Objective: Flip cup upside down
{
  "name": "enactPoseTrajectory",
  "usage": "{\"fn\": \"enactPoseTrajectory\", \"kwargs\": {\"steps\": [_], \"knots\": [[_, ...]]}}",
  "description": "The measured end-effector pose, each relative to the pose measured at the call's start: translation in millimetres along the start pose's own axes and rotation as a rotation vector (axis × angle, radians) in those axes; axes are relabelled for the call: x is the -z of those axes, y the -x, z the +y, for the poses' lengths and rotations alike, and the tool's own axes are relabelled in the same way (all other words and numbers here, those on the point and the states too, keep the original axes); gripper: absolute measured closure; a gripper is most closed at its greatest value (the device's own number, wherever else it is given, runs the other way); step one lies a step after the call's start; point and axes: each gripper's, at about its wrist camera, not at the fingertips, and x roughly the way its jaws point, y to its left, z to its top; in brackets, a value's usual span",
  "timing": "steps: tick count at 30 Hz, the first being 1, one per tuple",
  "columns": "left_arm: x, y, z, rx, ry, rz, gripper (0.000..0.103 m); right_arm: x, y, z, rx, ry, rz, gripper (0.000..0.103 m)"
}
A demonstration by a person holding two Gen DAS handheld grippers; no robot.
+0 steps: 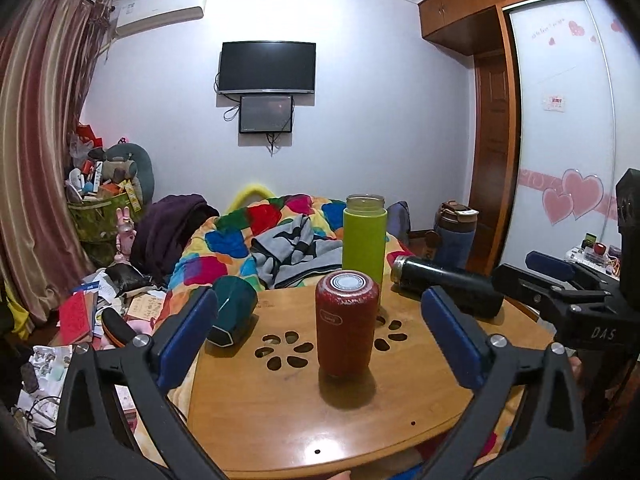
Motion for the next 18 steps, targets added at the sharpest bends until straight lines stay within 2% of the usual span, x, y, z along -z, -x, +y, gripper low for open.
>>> {"fn": "enactPoseTrajectory", "kwargs": {"steps": [18], "knots": [[2.0, 14.2, -6.0, 0.005, 0.001, -0.015, 0.000, 3.4, 23.7, 8.9, 0.035, 0.060, -0.049, 0.000]]}}
